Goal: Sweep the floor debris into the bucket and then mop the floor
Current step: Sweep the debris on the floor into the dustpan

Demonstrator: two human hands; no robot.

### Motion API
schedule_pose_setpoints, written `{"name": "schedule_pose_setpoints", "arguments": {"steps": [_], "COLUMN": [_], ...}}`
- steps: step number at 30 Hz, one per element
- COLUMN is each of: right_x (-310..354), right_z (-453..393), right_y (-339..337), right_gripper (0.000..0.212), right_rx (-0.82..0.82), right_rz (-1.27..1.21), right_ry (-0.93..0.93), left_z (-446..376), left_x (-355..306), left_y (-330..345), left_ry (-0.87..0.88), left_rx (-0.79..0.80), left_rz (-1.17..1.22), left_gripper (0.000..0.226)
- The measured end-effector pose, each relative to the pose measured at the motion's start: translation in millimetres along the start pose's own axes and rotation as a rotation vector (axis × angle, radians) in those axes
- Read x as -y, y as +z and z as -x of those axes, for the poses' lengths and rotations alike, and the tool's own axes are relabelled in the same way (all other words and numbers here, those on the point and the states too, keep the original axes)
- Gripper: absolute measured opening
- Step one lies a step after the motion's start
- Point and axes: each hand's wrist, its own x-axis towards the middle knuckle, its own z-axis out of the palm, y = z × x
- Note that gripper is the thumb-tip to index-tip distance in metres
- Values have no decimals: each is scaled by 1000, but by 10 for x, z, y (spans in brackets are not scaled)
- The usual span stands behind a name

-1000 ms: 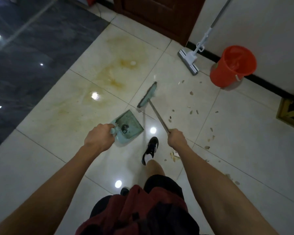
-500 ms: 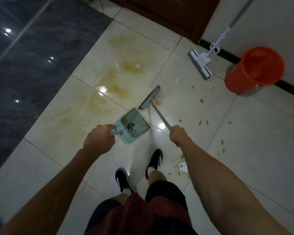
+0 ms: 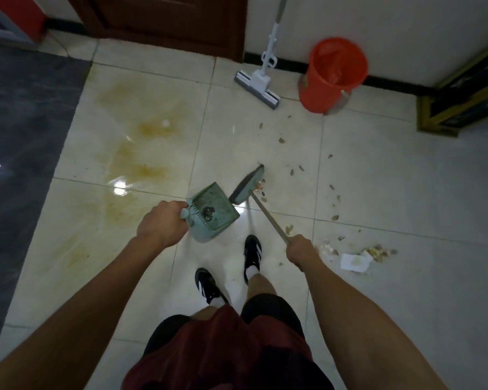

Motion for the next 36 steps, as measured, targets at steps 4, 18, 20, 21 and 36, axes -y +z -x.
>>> {"name": "schedule_pose_setpoints", "arguments": {"steps": [4, 18, 20, 21, 36], "right_x": [-379, -567, -518, -485, 881], "right_z": [236, 753, 704, 664, -1246], "right_y": [212, 348, 271, 221, -1212], "right_gripper": [26, 30, 31, 31, 36], "right_rx": [-42, -227, -254, -271, -198], "right_rz": [5, -27, -68, -88, -217], "right_ry": [90, 254, 226, 202, -86], "left_z": [16, -129, -179, -209, -1727], "left_x": [-69, -452, -487, -498, -798], "left_y": [54, -85, -130, -154, -828], "left_ry": [83, 265, 271, 271, 67], "left_rx": [21, 52, 43, 37, -28], "left_rz": [-53, -168, -177, -179, -152], "left_gripper": [22, 16, 19, 20, 22]}}
